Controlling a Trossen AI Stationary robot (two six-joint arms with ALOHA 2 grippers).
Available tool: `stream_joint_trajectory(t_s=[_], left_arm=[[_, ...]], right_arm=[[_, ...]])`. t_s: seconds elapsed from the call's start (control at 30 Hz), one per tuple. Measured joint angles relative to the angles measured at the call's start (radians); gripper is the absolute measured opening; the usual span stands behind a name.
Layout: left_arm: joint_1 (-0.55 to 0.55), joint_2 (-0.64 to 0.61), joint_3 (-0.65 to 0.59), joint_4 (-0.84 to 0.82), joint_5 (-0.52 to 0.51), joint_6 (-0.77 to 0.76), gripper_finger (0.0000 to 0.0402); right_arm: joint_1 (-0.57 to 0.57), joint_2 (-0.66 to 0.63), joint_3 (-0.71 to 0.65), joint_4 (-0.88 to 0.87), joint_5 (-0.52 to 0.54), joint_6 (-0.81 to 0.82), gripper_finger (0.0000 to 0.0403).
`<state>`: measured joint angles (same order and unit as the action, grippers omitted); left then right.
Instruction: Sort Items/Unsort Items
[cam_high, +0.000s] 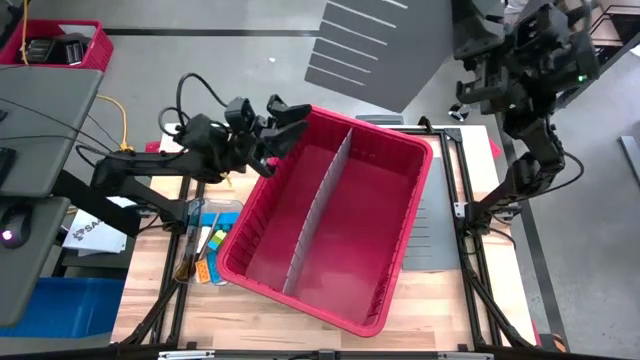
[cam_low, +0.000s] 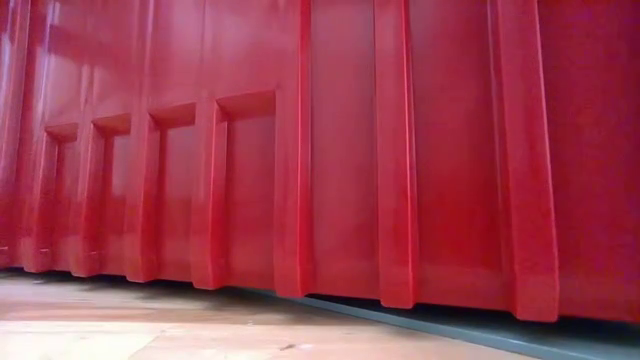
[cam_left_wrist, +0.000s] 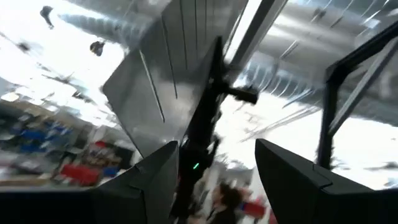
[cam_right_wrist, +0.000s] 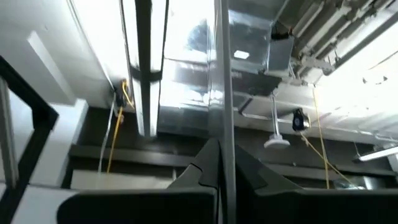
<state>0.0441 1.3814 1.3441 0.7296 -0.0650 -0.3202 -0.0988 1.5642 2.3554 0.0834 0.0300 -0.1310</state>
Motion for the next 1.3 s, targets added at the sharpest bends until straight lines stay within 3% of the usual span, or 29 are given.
stream_joint_trajectory(t_s=[0.4,1.17,1.3], left_arm=[[0.056,0.062,0.002,0.145,0.000,0.033,0.0210],[0.083,0.079,0.002,0.211,-0.033,0.123,0.0209],[0.083,0.077,0.002,0.216,-0.044,0.123,0.0187]], right_arm=[[0.030,0.019,-0.002,0.071,-0.008,0.003,0.0000],[0.030,0.110,-0.002,0.096,0.019,0.082,0.0000],[0.030,0.123,-0.003,0.089,0.027,0.090,0.0000]])
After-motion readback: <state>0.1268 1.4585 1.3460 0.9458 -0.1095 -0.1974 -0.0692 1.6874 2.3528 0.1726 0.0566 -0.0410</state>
